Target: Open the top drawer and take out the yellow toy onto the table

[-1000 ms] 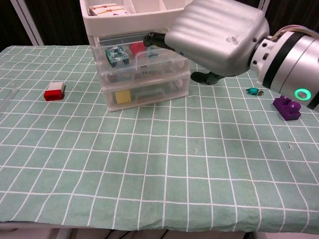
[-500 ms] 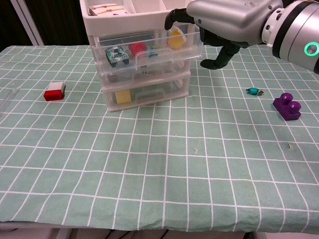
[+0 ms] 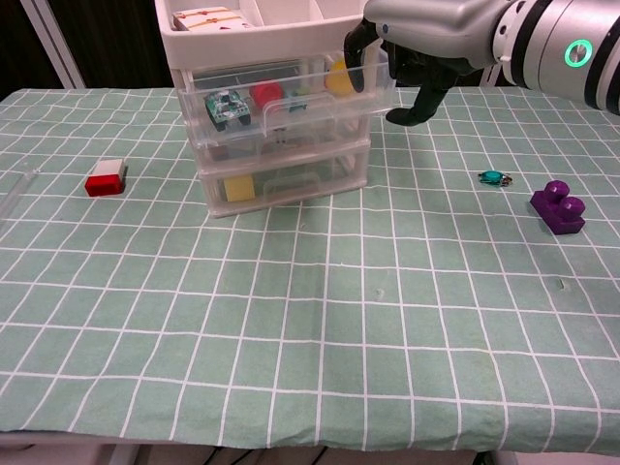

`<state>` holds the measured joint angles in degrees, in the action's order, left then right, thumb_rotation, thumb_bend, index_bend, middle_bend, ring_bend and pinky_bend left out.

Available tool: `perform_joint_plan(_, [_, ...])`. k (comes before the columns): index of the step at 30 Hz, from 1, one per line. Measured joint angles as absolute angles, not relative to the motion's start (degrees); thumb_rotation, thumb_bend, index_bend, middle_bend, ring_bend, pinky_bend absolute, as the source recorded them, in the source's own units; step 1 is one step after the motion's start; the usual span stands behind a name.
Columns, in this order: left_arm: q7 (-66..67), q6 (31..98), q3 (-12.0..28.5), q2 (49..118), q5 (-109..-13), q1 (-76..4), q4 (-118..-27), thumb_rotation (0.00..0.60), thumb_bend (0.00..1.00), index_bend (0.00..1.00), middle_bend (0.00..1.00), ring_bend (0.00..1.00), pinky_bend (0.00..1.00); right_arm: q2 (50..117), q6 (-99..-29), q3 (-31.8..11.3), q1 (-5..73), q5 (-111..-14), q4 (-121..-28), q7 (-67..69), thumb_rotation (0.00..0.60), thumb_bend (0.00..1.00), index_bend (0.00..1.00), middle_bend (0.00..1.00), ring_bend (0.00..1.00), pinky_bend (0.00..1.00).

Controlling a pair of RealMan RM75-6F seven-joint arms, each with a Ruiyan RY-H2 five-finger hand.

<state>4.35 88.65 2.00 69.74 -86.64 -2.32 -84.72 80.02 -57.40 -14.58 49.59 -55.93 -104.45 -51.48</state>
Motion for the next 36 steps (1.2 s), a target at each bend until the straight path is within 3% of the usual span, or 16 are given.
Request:
perform_joint_plan(15, [4.3,88.5,2.1,70.1,-86.9,-2.6,-84.5,0.600,0.06,0.19,0.17,0.16,0.19,68.3,-58.1,-8.9,46.2,-56.2,-116.6,-44.6,0.600,0.24,0.46,0.91,0.96,1.00])
perform_joint_plan(19, [4.4,88.5,2.2,70.1,-86.9,-2.8,-84.6,0.600,0.06,0.19,0.17,0.16,0.19,66.7,-58.0,-8.0,46.0,-57.0,-117.6,-43.8,0.600,0.24,0.36,0.91,0.96,1.00])
perform_joint_plan(23, [4.3,88.7,2.3,70.1,-86.8,-2.7,-84.5,0.600,0.06,0.19,0.17,0.16,0.19,64.6,-58.0,-8.3,46.1,-57.6,-119.2,-42.5,0.600,0.24,0.30,0.91,0.96,1.00])
perform_joint_plan(28, [4.3,88.8,2.3,70.3,-86.5,-2.5,-84.4,0.600,0.06,0.19,0.17,0.16,0.19,60.5,-56.9,-10.8,47.7,-57.0,-121.7,-40.1,0.600,0.24,0.30,0.91,0.96,1.00])
perform_joint_plan(36, [4.5,89.3,2.1,70.4,-86.8,-2.2,-84.6,0.600,0.06,0.21,0.17,0.16,0.19,62.1,-54.2,-13.4,55.7,-47.0,-118.9,-43.5,0.600,0.21,0.38,0.91,0.96,1.00])
